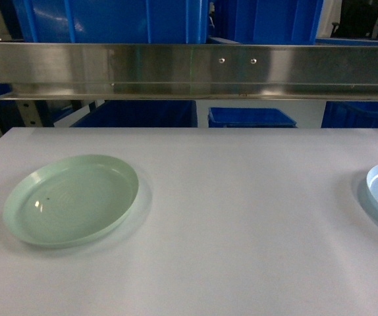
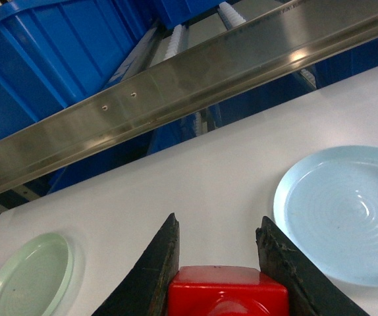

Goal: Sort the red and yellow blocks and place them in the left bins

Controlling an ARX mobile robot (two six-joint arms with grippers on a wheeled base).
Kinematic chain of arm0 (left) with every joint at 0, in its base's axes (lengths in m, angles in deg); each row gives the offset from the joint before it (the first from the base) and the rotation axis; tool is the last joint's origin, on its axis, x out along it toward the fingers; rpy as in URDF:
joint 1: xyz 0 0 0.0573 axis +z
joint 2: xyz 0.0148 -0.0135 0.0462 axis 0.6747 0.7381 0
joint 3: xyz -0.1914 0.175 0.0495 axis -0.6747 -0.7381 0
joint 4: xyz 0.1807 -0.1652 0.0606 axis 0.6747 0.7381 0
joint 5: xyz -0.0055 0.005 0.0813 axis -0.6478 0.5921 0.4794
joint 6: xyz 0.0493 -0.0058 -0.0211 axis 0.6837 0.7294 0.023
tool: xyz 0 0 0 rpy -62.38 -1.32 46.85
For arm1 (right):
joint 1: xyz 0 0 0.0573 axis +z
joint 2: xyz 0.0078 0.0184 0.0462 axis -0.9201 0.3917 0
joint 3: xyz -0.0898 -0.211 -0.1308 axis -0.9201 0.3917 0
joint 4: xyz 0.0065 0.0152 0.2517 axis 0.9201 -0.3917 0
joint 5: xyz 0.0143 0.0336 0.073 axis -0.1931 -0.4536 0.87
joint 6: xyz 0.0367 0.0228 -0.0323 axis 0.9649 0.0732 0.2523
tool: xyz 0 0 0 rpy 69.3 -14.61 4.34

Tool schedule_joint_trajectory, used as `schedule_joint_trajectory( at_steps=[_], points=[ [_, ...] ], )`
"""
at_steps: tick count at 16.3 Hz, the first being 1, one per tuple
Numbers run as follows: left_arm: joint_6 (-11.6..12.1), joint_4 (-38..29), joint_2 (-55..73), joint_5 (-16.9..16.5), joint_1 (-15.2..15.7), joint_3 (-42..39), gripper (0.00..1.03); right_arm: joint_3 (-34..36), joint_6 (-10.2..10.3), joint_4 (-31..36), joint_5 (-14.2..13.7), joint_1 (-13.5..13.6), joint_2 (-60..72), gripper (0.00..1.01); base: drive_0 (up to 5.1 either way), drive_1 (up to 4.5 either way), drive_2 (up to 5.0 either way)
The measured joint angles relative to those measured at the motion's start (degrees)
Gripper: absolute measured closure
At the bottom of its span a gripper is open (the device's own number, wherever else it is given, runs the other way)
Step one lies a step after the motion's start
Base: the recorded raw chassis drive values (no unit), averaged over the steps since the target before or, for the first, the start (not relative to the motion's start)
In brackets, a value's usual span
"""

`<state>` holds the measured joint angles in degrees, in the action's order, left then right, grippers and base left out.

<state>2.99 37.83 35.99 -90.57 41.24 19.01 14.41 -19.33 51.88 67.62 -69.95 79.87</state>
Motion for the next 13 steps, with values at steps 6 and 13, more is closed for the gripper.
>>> schedule_joint_trajectory(
  at_steps=[6,13],
  points=[
    [0.0,0.1,0.0,0.0,0.0,0.0,0.74,0.0,0.0,0.1,0.0,0.0,0.0,0.72,-4.9,2.41,2.7],
    [0.0,0.1,0.0,0.1,0.0,0.0,0.74,-0.1,0.0,0.0,0.1,0.0,0.0,0.72,-5.0,2.43,2.4]
  ],
)
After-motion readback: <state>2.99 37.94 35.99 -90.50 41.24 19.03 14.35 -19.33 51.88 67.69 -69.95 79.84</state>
